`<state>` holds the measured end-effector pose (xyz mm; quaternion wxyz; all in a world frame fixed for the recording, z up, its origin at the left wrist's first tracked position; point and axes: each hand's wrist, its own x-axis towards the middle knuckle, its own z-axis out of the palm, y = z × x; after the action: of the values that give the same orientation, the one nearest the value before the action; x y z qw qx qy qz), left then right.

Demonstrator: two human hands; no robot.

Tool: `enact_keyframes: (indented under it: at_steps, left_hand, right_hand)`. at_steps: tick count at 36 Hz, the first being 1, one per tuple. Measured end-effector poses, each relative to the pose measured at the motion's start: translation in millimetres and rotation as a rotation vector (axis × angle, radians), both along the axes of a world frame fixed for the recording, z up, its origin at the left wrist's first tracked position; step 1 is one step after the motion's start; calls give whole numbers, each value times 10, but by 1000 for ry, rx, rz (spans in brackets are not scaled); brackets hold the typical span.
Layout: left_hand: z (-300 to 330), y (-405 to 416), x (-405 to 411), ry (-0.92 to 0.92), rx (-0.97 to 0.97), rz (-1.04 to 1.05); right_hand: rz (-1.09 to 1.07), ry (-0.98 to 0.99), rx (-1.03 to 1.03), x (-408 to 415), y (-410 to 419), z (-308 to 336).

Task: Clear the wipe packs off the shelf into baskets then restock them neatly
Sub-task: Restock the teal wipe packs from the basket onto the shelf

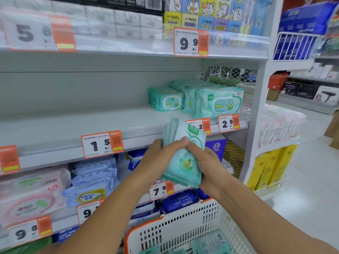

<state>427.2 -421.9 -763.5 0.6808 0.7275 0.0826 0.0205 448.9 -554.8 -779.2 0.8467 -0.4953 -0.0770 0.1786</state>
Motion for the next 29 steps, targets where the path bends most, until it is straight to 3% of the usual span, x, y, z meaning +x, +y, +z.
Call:
enact_keyframes:
  at_steps: [4, 10, 13, 15, 17, 19, 21, 23, 29]
  left_hand:
    - [22, 155, -33, -18, 36, -227]
    - [123, 394, 132, -344, 40, -168]
    - [176, 503, 288, -523, 148, -51]
    - [193, 611, 437, -635, 315, 176]
    - [209, 818, 588, -681, 782, 416]
    - [200, 1054, 679, -558, 1230, 464]
    - [147, 1225, 710, -302, 1446, 362]
    - [63, 1315, 733, -123, 1522, 261]
    - [107, 1478, 796, -91, 1547, 167]
  right_hand:
    - [-22, -122, -24, 120, 5, 91]
    - [175, -386, -178, 457, -142, 396]
    - [102, -407, -211, 648, 14, 587]
    - [26, -375, -228, 842, 195, 710]
    - [1, -322, -266, 1111, 393, 817]
    - [12, -276, -316, 1416, 596, 905]
    - [24, -293, -394, 1742, 808, 966]
    - [26, -372, -501, 2075, 1026, 1009]
    - [93, -583, -629, 2851, 1547, 1111]
